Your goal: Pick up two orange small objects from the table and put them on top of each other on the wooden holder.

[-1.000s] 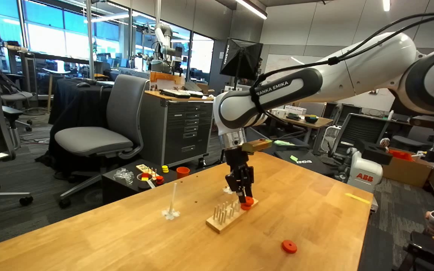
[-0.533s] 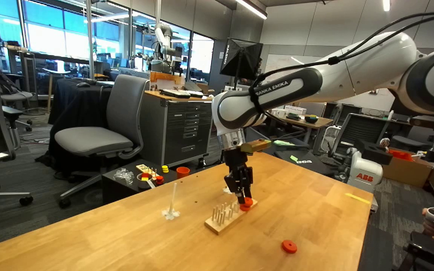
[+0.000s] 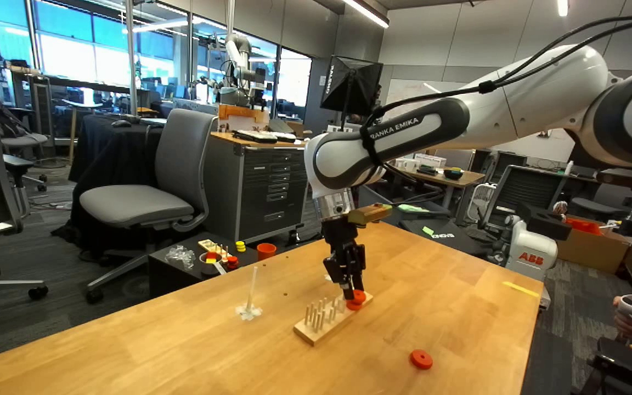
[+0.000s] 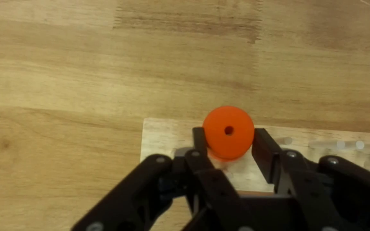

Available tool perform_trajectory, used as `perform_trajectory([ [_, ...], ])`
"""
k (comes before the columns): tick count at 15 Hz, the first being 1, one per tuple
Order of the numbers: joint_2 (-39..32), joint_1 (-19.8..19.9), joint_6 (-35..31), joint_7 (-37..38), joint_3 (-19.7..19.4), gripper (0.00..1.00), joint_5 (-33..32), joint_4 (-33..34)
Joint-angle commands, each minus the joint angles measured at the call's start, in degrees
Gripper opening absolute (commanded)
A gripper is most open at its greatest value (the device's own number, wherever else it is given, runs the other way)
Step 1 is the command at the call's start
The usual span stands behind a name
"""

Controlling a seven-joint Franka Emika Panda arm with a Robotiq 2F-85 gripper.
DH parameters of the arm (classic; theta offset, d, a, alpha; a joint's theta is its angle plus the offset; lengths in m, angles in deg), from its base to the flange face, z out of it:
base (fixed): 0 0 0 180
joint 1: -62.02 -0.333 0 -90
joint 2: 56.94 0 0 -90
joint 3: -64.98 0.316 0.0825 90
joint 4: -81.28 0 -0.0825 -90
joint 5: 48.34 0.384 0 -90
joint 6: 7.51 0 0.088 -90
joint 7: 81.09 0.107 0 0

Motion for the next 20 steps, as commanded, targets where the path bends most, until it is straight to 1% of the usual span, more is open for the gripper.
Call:
perform_trajectory([
  [1,-0.16,-0.32,-0.47,-0.05,0.25,0.16,0.05,0.25],
  [12,1.35,-0.09,-1.51,-1.30,1.39,0.16,0.05,-1.72],
  [20,0.08,0.18,-0.67,-1.18,1.19,0.16,0.07,-0.27],
])
